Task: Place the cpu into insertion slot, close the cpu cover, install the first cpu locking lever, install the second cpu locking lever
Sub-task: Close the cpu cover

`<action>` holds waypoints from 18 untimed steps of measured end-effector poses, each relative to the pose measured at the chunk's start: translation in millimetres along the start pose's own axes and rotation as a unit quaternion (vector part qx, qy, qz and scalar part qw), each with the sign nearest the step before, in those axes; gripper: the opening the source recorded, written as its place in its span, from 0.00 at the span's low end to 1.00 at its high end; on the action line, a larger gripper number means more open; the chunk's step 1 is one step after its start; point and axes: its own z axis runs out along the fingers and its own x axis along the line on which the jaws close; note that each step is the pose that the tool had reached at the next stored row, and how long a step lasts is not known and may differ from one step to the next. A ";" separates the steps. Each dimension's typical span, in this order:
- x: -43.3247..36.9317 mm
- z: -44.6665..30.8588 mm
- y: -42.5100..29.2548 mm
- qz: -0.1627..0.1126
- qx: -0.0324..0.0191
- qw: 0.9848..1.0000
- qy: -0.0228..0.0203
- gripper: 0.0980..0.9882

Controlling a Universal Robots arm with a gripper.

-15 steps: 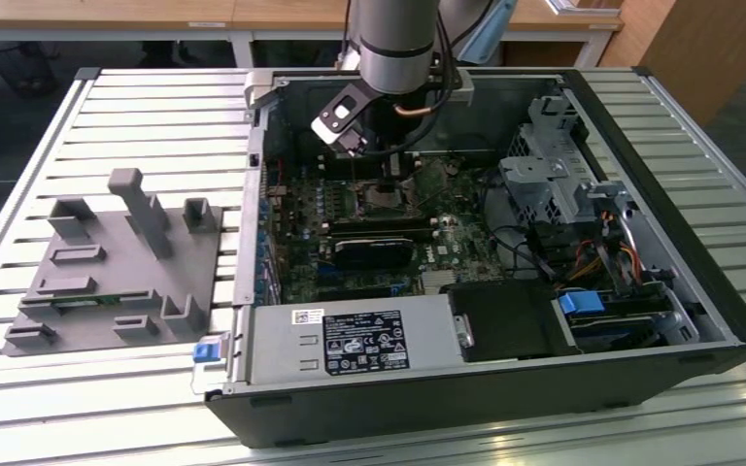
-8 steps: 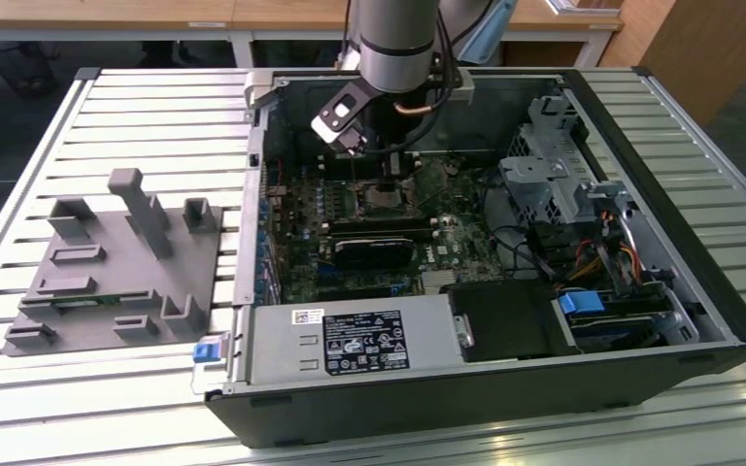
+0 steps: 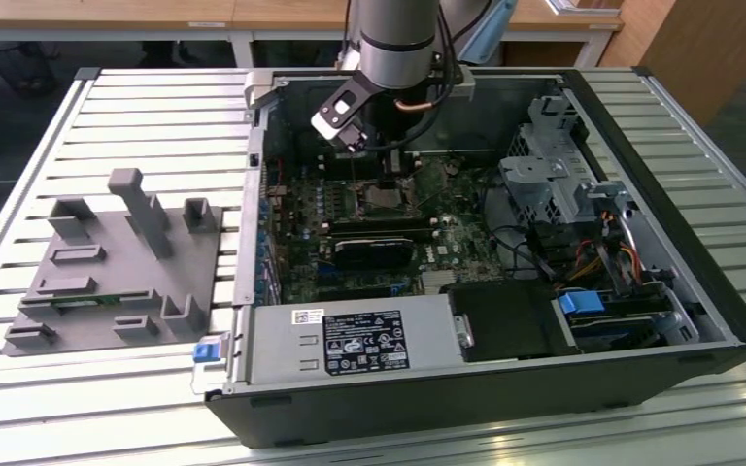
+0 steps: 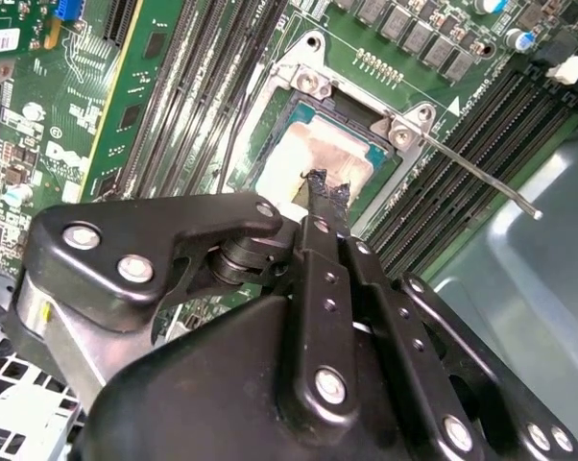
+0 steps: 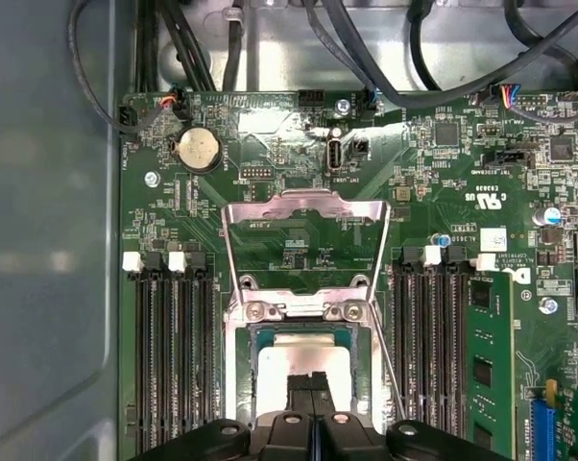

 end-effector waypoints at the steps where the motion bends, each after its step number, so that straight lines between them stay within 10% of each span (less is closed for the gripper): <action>1: 0.0 -0.9 0.0 0.000 0.000 1.000 0.000 0.03; 18: 0.9 -12.9 0.0 0.000 0.000 1.000 0.000 0.03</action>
